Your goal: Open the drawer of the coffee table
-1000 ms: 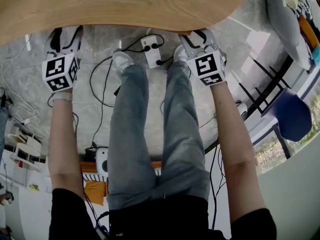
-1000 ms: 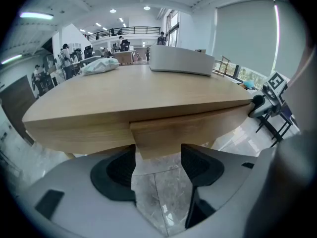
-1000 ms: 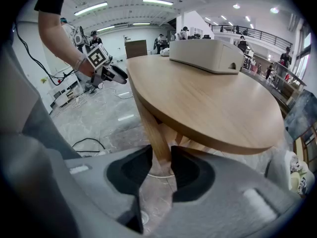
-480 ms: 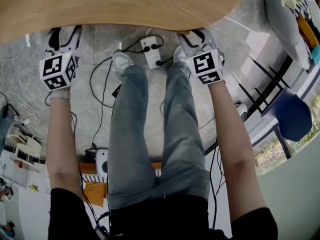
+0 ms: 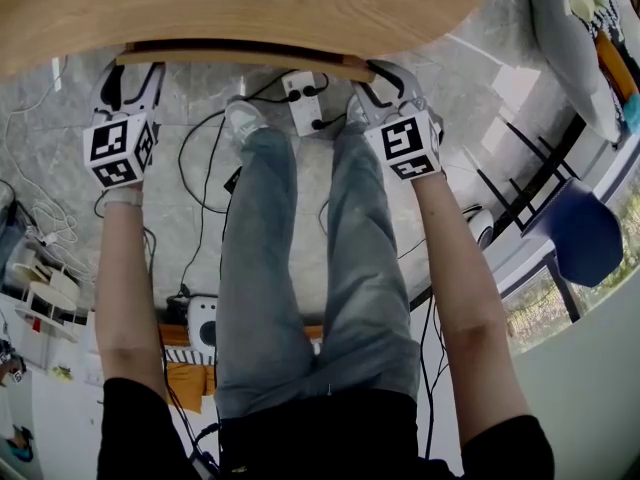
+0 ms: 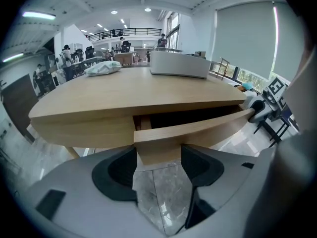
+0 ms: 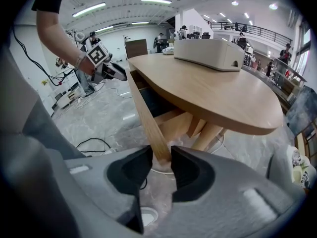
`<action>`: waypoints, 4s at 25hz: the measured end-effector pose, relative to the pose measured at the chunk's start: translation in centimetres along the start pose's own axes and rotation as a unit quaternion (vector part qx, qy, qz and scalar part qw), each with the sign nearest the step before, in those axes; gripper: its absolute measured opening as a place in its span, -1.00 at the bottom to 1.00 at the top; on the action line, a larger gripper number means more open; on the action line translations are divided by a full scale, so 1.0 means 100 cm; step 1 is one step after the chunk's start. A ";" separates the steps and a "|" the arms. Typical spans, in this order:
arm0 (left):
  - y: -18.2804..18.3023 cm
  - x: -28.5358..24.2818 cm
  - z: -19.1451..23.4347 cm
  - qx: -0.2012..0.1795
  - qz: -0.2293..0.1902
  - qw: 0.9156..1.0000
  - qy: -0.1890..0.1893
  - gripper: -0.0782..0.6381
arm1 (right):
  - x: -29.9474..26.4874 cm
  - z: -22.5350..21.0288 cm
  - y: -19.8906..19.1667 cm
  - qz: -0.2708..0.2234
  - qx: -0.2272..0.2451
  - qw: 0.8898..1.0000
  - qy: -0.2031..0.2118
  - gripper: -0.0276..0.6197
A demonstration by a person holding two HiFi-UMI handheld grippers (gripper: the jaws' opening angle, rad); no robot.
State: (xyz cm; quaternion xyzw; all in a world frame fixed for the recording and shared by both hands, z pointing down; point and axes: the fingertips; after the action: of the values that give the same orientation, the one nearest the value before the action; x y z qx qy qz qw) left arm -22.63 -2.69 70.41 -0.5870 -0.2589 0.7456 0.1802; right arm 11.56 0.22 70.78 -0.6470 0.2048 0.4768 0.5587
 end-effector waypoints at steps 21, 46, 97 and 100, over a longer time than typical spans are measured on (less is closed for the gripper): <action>-0.072 0.048 -0.003 0.018 0.027 0.999 0.005 0.01 | 0.013 0.085 -0.019 0.023 0.001 0.999 0.031 -0.58; -0.141 0.075 -0.003 0.040 0.075 0.996 0.016 0.00 | 0.010 0.158 -0.042 0.072 0.041 0.993 0.085 -0.59; -0.125 0.145 -0.073 0.150 0.079 0.984 0.057 0.00 | 0.087 0.130 -0.014 0.085 -0.025 0.990 0.111 -0.24; -0.092 0.169 -0.098 0.191 0.053 0.979 0.058 0.00 | 0.118 0.108 0.010 0.054 -0.023 0.992 0.108 -0.34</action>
State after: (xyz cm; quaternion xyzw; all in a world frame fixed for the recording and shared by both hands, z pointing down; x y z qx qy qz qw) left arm -17.66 16.06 60.96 -0.5972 -0.0698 0.7542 0.2640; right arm 12.01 12.98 61.06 -0.6955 0.2871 0.4380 0.4919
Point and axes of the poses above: the fingertips, and each gripper's own axes: x backward along the fingers, z to its left, y out of its top, and after that the axes turned 11 degrees about x, right-handed
